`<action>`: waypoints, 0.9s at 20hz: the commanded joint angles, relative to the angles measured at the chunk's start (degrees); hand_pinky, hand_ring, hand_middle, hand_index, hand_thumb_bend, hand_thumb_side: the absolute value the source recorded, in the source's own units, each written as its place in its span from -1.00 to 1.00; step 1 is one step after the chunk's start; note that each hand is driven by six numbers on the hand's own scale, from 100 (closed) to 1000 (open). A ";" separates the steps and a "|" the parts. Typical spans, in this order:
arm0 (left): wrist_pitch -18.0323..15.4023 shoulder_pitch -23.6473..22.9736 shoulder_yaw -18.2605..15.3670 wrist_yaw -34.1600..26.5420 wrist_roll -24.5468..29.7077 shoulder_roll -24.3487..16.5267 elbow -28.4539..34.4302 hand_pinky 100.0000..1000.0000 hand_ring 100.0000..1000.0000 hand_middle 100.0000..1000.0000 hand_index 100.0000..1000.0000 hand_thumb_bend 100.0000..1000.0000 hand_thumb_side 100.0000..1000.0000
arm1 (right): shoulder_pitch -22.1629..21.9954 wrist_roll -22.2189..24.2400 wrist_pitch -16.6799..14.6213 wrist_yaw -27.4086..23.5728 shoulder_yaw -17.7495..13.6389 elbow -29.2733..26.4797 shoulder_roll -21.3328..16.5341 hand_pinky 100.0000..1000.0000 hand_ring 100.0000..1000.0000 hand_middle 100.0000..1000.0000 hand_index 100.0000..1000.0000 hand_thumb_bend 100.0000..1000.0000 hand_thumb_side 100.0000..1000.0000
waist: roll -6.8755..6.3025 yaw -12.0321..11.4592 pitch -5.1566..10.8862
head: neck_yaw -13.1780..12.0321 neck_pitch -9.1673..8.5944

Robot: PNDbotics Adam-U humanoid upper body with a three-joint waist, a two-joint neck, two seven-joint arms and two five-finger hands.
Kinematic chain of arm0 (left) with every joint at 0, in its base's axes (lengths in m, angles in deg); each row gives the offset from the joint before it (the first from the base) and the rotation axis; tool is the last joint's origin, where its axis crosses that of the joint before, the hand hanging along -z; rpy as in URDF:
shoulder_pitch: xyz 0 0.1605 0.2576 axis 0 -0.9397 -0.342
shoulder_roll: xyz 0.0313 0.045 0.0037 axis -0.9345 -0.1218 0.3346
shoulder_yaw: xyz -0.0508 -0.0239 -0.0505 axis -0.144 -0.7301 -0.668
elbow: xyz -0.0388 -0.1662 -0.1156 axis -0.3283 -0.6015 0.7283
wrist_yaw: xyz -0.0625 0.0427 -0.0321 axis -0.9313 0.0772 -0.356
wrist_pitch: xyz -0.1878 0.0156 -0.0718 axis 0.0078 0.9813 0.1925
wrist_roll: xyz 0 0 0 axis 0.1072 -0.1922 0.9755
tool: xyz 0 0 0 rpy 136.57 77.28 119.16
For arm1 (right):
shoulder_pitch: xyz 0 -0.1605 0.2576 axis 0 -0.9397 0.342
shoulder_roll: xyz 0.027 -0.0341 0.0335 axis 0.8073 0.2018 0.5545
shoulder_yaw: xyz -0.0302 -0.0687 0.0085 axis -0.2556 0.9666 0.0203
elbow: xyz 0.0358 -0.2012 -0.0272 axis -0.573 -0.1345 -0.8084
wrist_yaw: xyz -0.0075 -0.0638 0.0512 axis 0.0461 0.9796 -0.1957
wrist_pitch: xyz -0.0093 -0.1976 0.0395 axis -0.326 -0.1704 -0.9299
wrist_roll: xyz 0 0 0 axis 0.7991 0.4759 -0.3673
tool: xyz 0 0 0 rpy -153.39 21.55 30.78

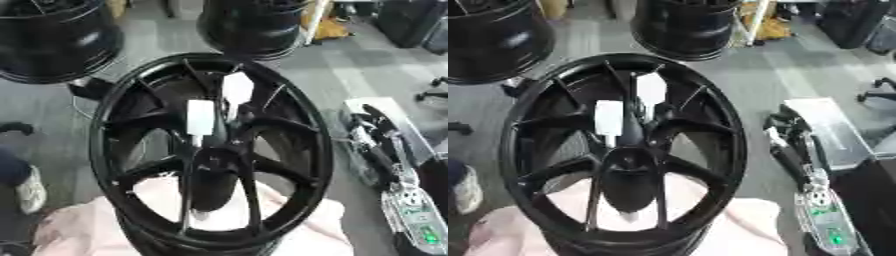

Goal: Pull the pin out of the wheel hub.

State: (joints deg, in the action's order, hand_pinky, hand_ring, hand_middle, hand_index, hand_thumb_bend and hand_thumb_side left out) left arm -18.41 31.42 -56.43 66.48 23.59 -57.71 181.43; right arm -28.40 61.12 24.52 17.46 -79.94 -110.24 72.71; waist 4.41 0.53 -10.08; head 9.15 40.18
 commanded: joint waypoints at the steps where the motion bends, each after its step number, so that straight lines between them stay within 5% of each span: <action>1: -0.06 0.31 -0.16 0.12 0.12 -0.60 1.11 0.48 0.40 0.39 0.45 -0.18 0.15 | 0.29 0.27 -0.12 0.26 -0.32 -0.47 -0.64 0.32 0.35 0.45 0.80 -0.86 -0.12 | -0.16 -0.01 1.00 | 0.00 -0.03; 12: -0.30 0.52 -0.04 0.08 0.20 -1.49 1.17 0.48 0.40 0.39 0.45 -0.16 0.13 | 0.26 0.39 -0.07 0.22 -0.31 -0.43 -0.61 0.32 0.34 0.45 0.80 -0.86 -0.12 | -0.18 0.15 0.92 | -0.12 -0.06; 18: -3.02 2.17 1.42 0.04 0.97 -8.57 -0.70 0.48 0.40 0.40 0.47 -0.13 0.07 | 0.27 0.59 -0.03 0.27 -0.15 -0.32 -0.81 0.32 0.34 0.45 0.80 -0.86 -0.12 | -0.64 0.64 1.06 | -0.29 -0.11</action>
State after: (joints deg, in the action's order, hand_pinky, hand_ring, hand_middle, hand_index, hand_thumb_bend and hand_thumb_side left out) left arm -20.63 32.80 -55.34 66.48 24.41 -63.26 180.41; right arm -28.59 61.52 24.55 17.46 -79.93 -110.22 73.00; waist 4.03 1.14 -10.05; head 8.97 40.18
